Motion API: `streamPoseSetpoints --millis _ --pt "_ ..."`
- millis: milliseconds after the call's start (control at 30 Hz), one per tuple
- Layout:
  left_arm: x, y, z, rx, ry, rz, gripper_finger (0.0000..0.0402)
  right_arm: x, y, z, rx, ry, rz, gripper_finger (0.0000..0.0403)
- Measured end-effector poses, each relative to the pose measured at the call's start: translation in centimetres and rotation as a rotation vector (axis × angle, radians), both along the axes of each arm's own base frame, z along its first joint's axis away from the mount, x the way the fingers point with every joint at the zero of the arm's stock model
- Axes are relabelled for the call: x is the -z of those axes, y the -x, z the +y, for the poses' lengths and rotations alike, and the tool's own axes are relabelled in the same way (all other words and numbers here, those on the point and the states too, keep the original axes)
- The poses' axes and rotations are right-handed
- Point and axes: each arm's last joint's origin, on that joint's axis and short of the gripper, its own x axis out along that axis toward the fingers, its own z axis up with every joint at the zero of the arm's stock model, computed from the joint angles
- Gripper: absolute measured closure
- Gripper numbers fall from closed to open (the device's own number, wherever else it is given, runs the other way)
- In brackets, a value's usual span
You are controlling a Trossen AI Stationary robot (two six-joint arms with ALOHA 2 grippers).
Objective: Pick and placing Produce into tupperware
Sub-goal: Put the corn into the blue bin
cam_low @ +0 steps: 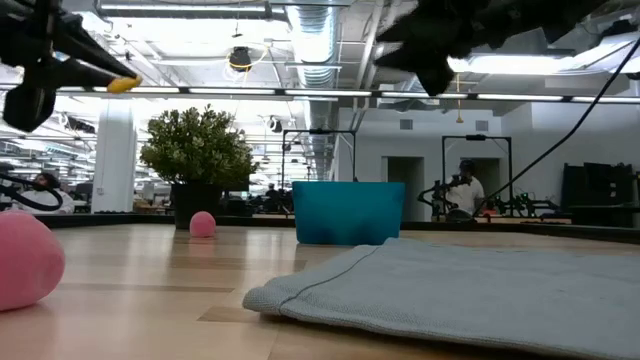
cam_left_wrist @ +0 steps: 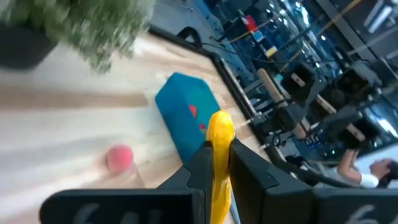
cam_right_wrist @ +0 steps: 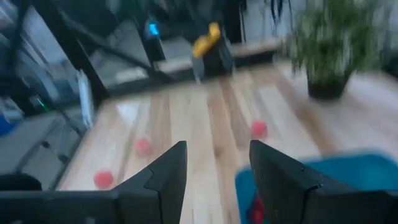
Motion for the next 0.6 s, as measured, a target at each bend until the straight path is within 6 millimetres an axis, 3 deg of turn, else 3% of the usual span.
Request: streamPoseSetpoints --millis 300,600 --pt "-2.5 0.9 1.7 0.124 -0.272 0.105 0.0372 -3.9 2.7 -3.9 -0.147 -0.028 -0.175 0.0207" --pt "-5.0 -0.8 3.2 0.266 -0.567 0.190 0.0372 -6.0 5.1 -5.9 -0.375 -0.129 -0.263 0.0207"
